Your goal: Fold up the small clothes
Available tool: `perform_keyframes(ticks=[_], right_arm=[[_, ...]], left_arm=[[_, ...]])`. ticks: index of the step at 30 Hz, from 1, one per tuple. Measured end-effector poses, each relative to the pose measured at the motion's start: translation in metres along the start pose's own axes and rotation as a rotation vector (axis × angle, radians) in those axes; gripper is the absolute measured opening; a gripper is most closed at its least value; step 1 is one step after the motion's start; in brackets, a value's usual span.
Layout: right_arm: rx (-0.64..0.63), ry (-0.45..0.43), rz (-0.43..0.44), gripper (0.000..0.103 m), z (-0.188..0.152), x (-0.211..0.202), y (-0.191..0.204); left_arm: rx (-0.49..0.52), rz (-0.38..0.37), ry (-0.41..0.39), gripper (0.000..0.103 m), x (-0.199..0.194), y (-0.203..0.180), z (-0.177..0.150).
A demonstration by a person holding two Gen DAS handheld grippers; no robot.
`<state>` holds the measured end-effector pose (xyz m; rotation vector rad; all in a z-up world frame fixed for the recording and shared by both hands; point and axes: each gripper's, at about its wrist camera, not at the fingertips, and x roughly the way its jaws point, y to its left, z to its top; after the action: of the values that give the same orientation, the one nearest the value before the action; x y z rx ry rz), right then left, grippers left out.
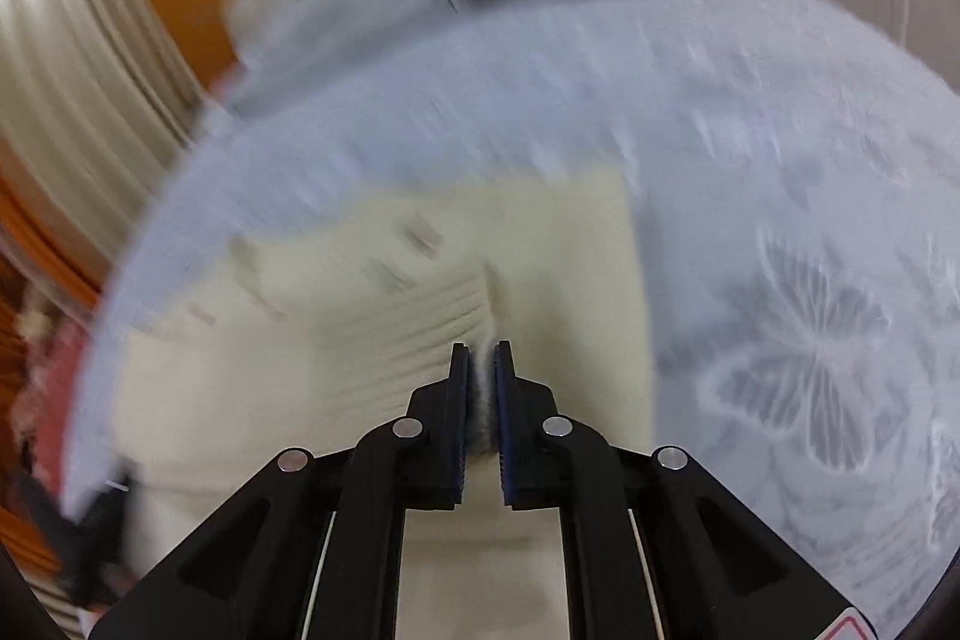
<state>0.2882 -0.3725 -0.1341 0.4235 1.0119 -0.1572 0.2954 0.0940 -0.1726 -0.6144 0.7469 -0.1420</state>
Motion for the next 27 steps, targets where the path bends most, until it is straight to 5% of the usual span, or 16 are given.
perform_keyframes(ticks=[6, 10, 12, 18, 20, 21, 27], right_arm=[[-0.035, -0.167, -0.008, 0.008, 0.003, -0.071, 0.030], [-0.151, -0.059, -0.011, 0.007, -0.012, -0.051, 0.056], [-0.178, 0.095, -0.075, 0.005, -0.024, -0.008, 0.054], [-0.163, 0.020, -0.059, 0.005, -0.016, -0.039, 0.063], [-0.166, 0.129, -0.110, 0.003, -0.029, -0.011, 0.050], [-0.172, 0.112, -0.094, 0.001, -0.032, -0.011, 0.046], [-0.139, 0.047, -0.048, 0.007, -0.042, -0.078, 0.048]], left_arm=[[0.063, 0.108, 0.040, 0.018, 0.001, -0.019, 0.007], [0.165, 0.240, 0.117, 0.033, 0.000, -0.044, 0.012], [0.217, 0.331, 0.185, 0.045, 0.004, -0.061, 0.015], [0.224, 0.442, 0.351, 0.050, 0.023, -0.068, 0.030], [0.243, 0.452, 0.379, 0.052, 0.027, -0.068, 0.031], [0.252, 0.455, 0.385, 0.052, 0.028, -0.067, 0.031], [0.281, 0.499, 0.435, 0.051, 0.021, -0.076, 0.029]])
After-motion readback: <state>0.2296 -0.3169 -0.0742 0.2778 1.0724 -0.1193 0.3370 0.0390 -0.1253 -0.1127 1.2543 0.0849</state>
